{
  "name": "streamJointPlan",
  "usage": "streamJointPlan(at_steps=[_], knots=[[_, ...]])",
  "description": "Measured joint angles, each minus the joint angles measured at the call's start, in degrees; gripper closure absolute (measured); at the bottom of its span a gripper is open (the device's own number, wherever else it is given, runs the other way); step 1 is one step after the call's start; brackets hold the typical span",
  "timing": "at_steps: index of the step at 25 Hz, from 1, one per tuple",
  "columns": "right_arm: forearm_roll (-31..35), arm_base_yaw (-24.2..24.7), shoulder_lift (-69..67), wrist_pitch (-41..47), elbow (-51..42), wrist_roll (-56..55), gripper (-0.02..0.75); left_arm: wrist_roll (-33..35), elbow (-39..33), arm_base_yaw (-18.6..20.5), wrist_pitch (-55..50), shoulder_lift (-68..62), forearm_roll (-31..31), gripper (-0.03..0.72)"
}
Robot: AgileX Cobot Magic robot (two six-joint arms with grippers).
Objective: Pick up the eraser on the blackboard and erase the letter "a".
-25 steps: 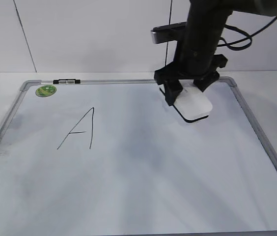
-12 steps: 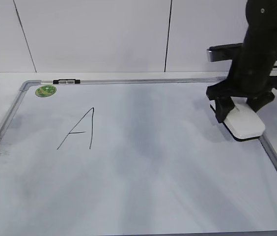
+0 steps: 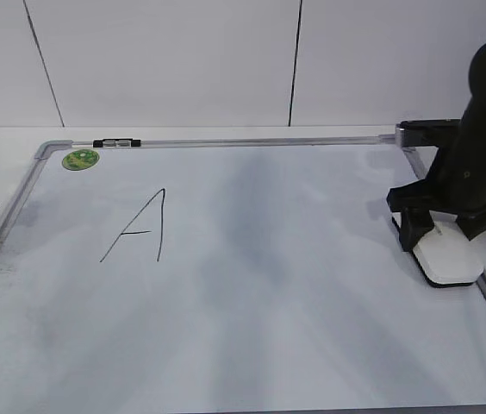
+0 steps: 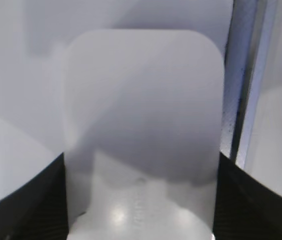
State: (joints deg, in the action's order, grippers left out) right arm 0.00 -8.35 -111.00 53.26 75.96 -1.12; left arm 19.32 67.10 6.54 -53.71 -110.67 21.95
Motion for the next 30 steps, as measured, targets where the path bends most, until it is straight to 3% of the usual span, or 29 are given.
streamJointPlan(at_steps=[24, 30], knots=[[-0.6, 0.1, 0.0, -4.4, -0.1, -2.7, 0.201, 0.0, 0.0, 0.0, 0.0, 0.0, 0.0, 0.611], [-0.6, 0.1, 0.1, -5.0, -0.1, -2.7, 0.108, 0.0, 0.0, 0.0, 0.0, 0.0, 0.0, 0.611]])
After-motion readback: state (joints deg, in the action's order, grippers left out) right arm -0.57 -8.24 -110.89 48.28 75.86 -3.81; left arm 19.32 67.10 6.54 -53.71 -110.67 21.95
